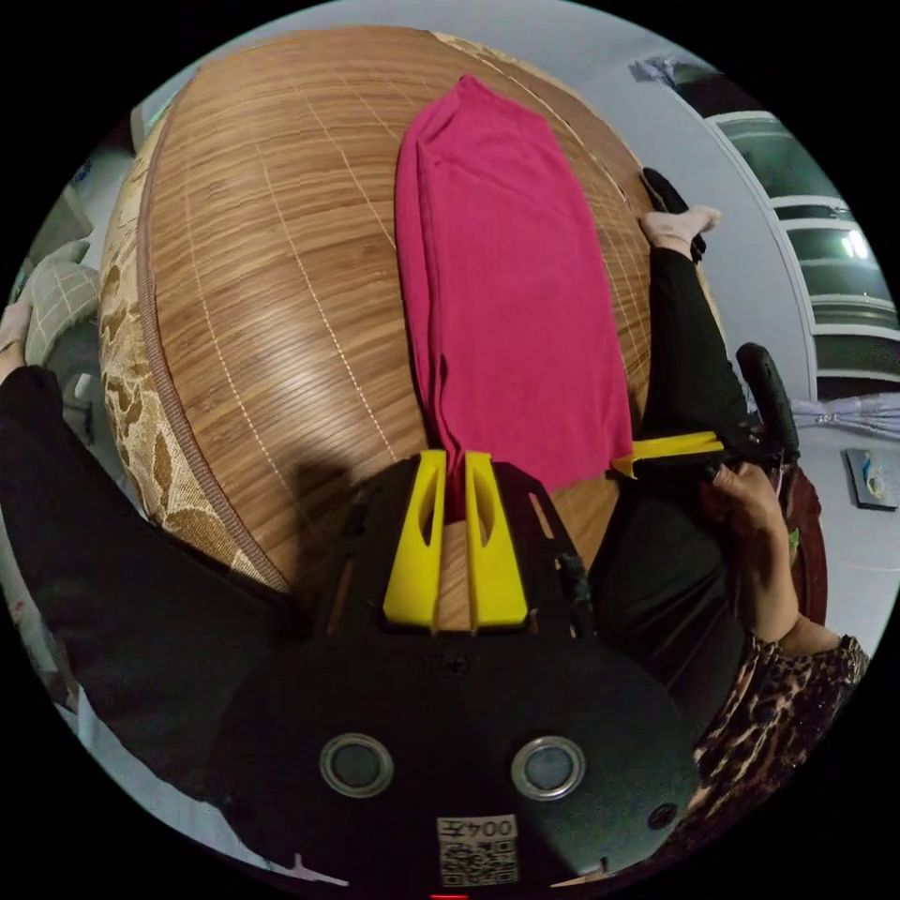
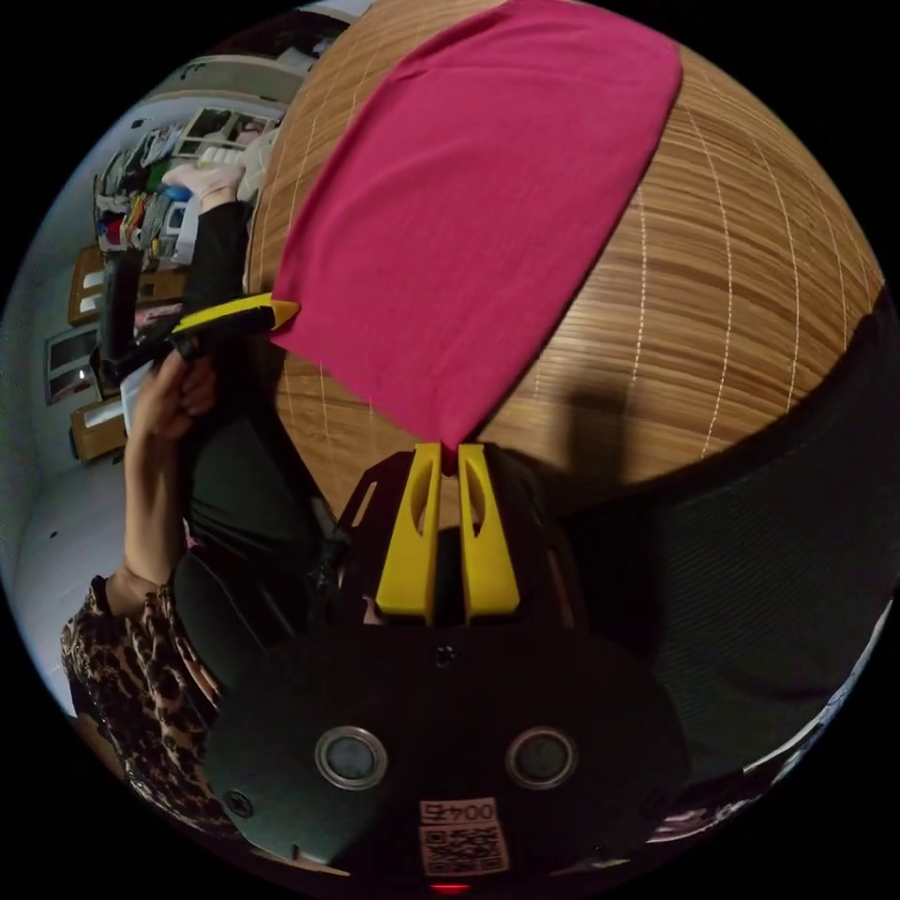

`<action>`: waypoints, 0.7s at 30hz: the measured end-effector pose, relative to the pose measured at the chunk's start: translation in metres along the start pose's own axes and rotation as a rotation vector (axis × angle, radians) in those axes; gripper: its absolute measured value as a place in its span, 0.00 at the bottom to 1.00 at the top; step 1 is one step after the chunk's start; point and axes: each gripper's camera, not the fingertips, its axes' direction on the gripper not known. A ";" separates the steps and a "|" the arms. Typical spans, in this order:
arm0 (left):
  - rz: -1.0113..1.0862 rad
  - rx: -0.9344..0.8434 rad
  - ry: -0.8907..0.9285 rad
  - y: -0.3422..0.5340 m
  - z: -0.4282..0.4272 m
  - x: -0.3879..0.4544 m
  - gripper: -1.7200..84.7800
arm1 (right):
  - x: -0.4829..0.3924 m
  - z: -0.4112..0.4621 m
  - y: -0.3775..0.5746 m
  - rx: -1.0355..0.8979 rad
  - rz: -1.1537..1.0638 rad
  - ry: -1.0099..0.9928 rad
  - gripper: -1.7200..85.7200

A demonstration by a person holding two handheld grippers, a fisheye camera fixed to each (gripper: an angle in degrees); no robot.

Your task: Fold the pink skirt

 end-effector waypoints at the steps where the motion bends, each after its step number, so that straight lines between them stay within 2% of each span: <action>1: 0.005 -0.014 -0.001 0.001 0.001 0.002 0.06 | -0.002 0.003 0.000 -0.013 -0.007 0.012 0.08; 5: 0.027 -0.007 -0.114 0.017 -0.015 0.016 0.08 | -0.014 0.007 0.012 -0.013 -0.071 0.030 0.11; 8: 0.039 0.068 -0.181 0.030 -0.036 0.022 0.09 | -0.014 -0.013 0.029 0.145 -0.132 -0.048 0.12; 10: 0.062 0.205 -0.179 0.037 -0.049 0.030 0.10 | -0.014 -0.027 0.036 0.271 -0.173 -0.050 0.13; 12: 0.103 0.398 -0.132 0.039 -0.057 0.044 0.10 | -0.018 -0.041 0.038 0.456 -0.229 0.046 0.15; 15: 0.157 0.545 -0.157 0.023 -0.045 0.067 0.12 | -0.022 -0.041 0.023 0.604 -0.273 0.178 0.17; 21: 0.213 0.596 -0.225 -0.031 0.002 0.096 0.15 | -0.020 -0.012 -0.022 0.730 -0.247 0.318 0.20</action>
